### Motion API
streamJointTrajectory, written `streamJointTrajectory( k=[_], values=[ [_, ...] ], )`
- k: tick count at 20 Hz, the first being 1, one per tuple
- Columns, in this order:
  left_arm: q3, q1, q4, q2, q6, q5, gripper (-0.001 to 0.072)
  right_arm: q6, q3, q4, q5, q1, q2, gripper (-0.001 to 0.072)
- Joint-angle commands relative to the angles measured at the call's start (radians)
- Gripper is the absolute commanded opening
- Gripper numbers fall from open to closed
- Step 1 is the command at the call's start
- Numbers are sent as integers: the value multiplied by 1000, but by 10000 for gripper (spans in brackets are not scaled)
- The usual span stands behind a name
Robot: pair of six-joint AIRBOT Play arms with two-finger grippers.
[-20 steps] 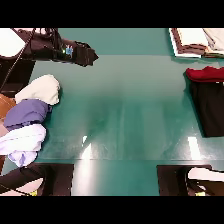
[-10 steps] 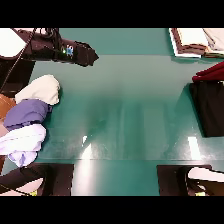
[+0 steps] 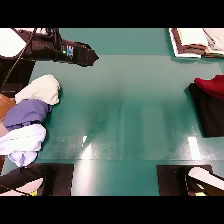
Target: Fold the shirts.
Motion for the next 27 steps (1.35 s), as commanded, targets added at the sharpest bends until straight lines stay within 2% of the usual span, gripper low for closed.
streamJointTrajectory(
  k=[1, 2, 4, 6, 9, 11, 15, 16, 18, 19, 20, 21, 27],
  values=[
    [0, 0, 0, -1, 14, -1, 25, 6, -210, -103, 63, -74, 82, 155],
    [0, 0, 0, -1, 14, -1, 25, 6, -254, -133, 74, -90, 95, 243],
    [0, 0, 0, -1, 14, -2, 25, 6, -324, -174, 85, -121, 122, 689],
    [0, 0, 0, -1, 14, -1, 25, 6, -335, -142, 86, -130, 145, 698],
    [0, 0, 0, -1, 14, 2, 25, 5, -333, 34, 35, -50, 212, 696],
    [0, 0, 1, -1, 14, 27, 25, 5, -333, 106, -3, 76, 260, 695],
    [0, 0, -2, -1, 14, 35, 25, 5, -333, 105, -72, 415, 304, 691],
    [0, 0, -2, -1, 14, 35, 25, 5, -333, 104, -80, 491, 304, 647],
    [0, 0, -2, -1, 14, 35, 25, 5, -333, 98, -102, 629, 303, 413],
    [0, 0, -2, -1, 14, 35, 25, 5, -333, 98, -123, 687, 303, 270],
    [0, 0, -2, -1, 14, 35, 25, 5, -333, 98, -140, 728, 304, 85],
    [0, 0, -2, -1, 14, 35, 25, 4, -333, 98, -152, 761, 304, 17],
    [0, 0, -2, -1, 14, 35, 25, 4, -333, 98, -167, 793, 304, 17]
  ],
)
